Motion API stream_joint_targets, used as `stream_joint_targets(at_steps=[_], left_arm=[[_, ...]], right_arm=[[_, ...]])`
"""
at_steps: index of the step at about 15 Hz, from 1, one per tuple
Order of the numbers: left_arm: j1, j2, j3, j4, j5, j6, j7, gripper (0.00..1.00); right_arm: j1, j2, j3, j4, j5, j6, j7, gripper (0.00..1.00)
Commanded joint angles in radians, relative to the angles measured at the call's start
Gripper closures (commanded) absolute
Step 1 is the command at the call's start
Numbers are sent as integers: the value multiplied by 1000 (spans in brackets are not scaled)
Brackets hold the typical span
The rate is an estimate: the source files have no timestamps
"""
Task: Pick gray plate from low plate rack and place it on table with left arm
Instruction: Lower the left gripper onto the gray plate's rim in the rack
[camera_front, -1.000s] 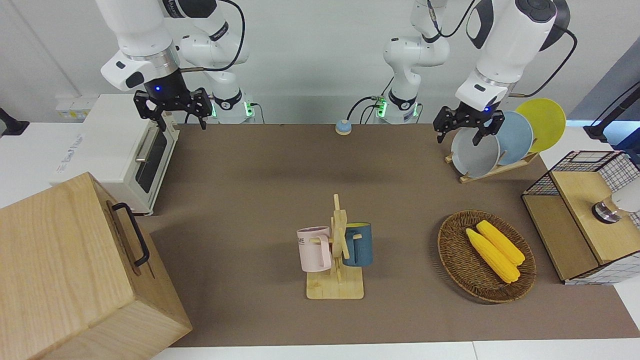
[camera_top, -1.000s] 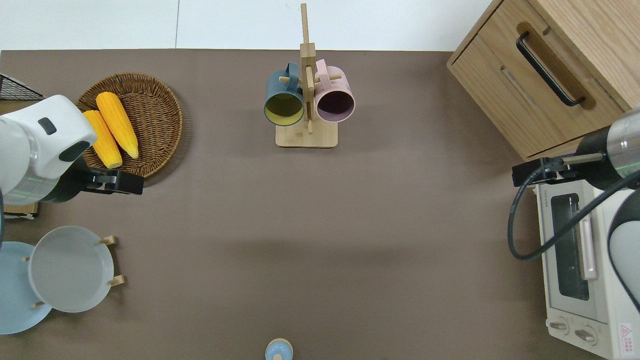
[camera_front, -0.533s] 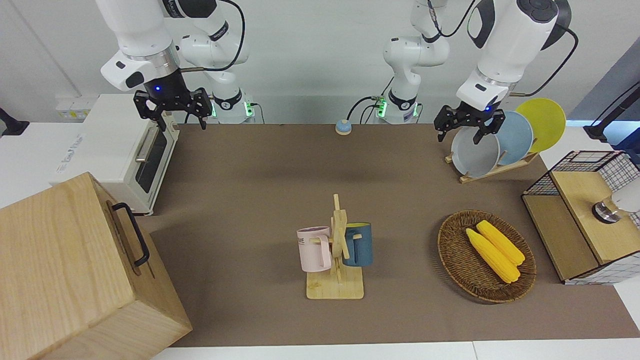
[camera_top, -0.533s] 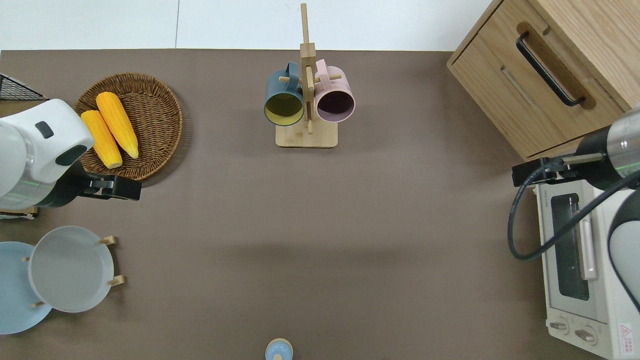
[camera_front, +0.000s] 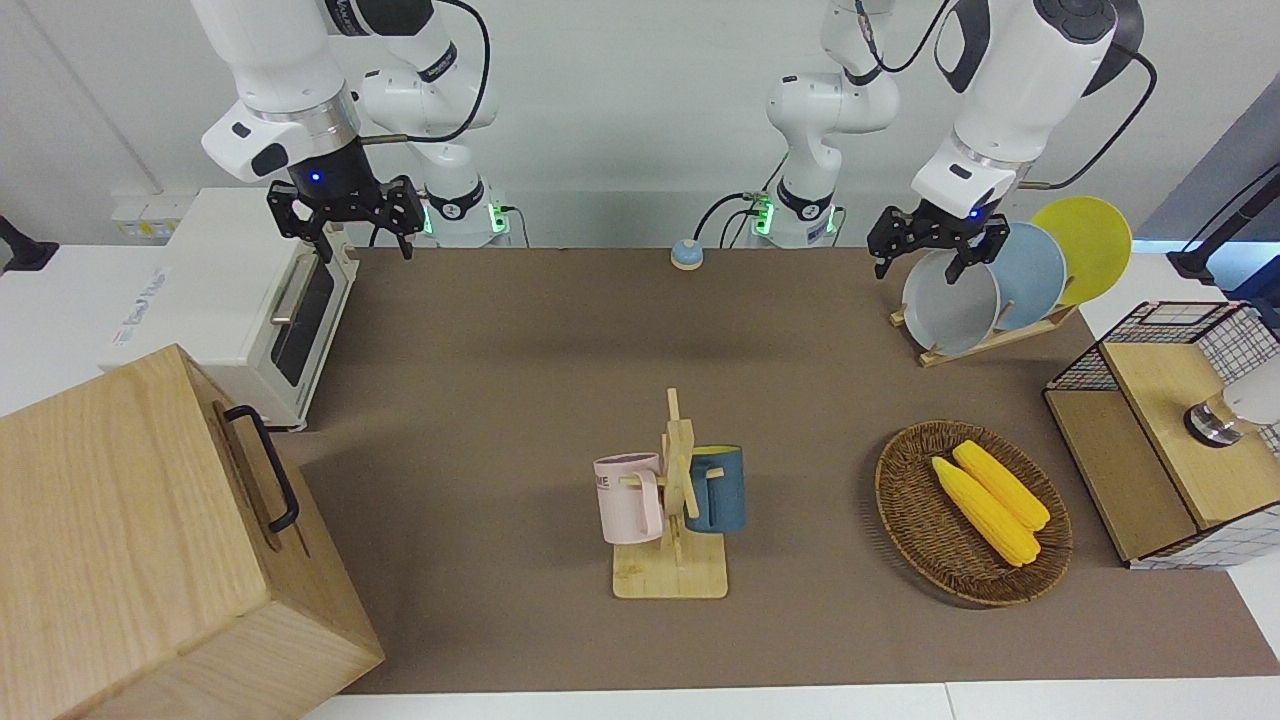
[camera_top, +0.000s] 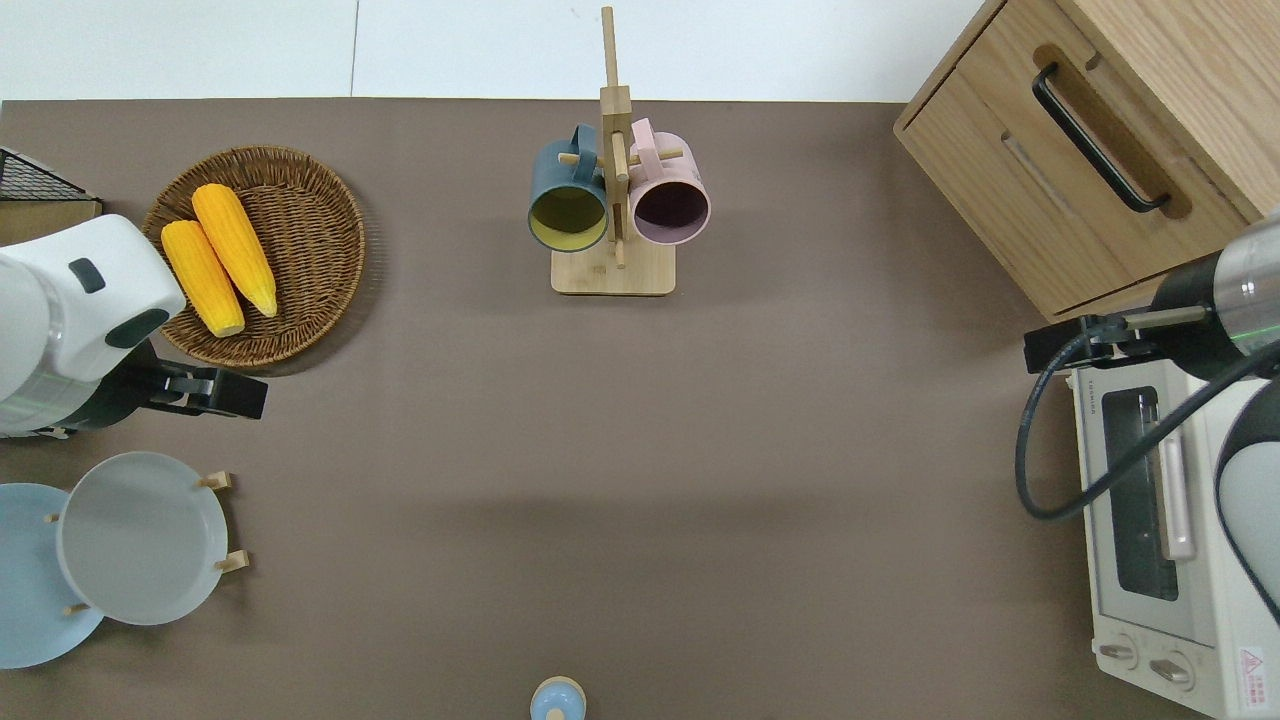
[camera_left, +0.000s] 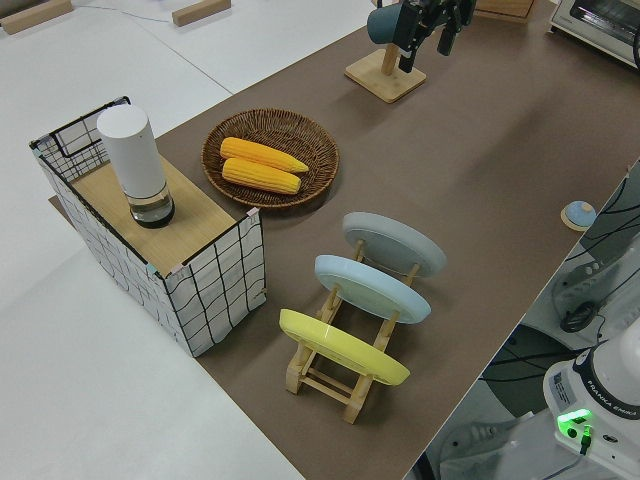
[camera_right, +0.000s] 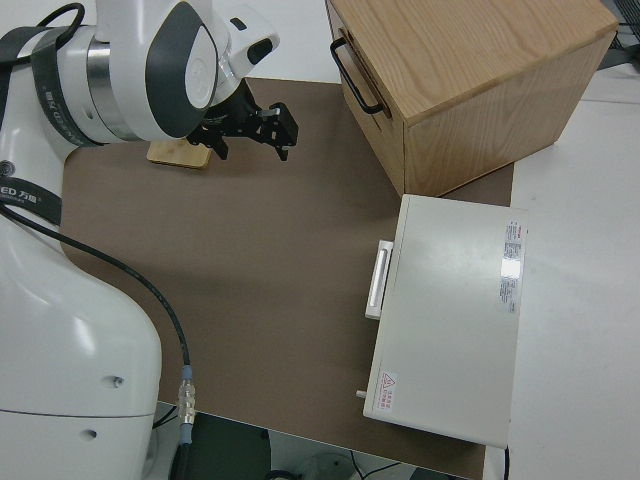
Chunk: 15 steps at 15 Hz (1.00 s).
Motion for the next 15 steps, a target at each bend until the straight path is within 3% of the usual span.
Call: stream_joint_targets(at_steps=[1,4,8,15], left_arm=[[23,-63,30,-66,28,-39,62,0],[29,-78,92,-69,33,-66,157,2],[29,-98,158,-106,73,-66,180,2],[29,-181,170,-261,116,3,190,2]], right_arm=[[-22,9,20,21,-3,-16,13,17],[-22,9,20,20,-3,-16,13,17],[-22,9,20,21,-3,-16,13,17],[-22,9,20,21,-3,-16,13,17]])
